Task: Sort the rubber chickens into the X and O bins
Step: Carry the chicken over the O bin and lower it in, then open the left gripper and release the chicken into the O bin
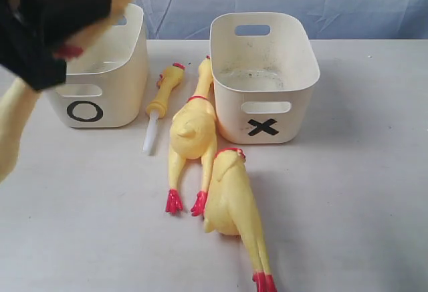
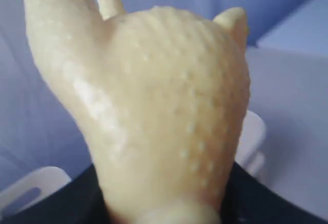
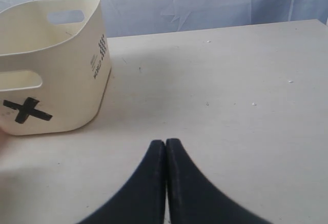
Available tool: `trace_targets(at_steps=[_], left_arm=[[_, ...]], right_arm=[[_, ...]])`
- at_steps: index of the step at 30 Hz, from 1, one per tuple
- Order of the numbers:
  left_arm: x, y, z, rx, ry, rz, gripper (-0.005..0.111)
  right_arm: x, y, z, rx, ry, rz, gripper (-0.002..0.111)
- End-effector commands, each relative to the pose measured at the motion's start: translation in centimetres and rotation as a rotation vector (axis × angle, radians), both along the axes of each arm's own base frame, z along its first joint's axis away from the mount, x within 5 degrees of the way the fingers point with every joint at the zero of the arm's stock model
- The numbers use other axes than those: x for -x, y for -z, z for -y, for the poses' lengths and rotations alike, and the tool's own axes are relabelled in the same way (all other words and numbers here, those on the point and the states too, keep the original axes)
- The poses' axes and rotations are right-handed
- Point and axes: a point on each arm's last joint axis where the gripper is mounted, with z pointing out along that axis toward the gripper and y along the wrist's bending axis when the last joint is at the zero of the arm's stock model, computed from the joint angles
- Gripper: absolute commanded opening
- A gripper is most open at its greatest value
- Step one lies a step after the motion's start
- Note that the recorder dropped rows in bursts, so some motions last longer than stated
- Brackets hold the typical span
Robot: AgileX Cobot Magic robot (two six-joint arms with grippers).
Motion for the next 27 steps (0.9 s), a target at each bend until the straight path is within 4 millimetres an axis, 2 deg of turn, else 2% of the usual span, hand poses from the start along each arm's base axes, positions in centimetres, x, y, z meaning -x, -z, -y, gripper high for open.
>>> trace_targets(at_steps=[1,3,4,7,9,12,15,18,20,24,27], left_arm=[[-2.9,-1.9,-1.9,0.184,-0.341,0.187,0.000],[-4.6,-1.7,-2.2,0.251,-0.468,0.234,0.000],[-6.1,-1.1,-2.0,0.276,-0.536,0.279,0.000],[-10.1,0.9,-1.3,0.292,-0.602,0.432,0.000],[-12.8,2.6,-1.5,0.356,-0.617,0.372,0.000],[-16.2,4.4,-2.6,0.382,-0.647,0.392,0.000],[-18.7,4.3,-3.0,0.285,-0.603,0.427,0.000],[-21.5,3.6,-4.2,0.397,-0.624,0.390,0.000],[-23.1,4.2,-4.6,0.448,-0.630,0.338,0.001],[-24.9,5.4,-4.2,0.331,-0.587,0.335,0.015],[-25.4,6.2,-3.3,0.200,-0.495,0.344,0.037]], right_arm=[[0.0,0.0,0.0,0.003,-0.004,0.014,0.000],[0.0,0.0,0.0,0.003,-0.004,0.014,0.000],[0.0,0.0,0.0,0.003,-0.004,0.014,0.000],[0.0,0.0,0.0,0.003,-0.004,0.012,0.000],[0.0,0.0,0.0,0.003,-0.004,0.012,0.000],[0.0,0.0,0.0,0.003,-0.004,0.012,0.000],[0.0,0.0,0.0,0.003,-0.004,0.012,0.000],[0.0,0.0,0.0,0.003,-0.004,0.012,0.000],[0.0,0.0,0.0,0.003,-0.004,0.014,0.000],[0.0,0.0,0.0,0.003,-0.004,0.014,0.000],[0.0,0.0,0.0,0.003,-0.004,0.014,0.000]])
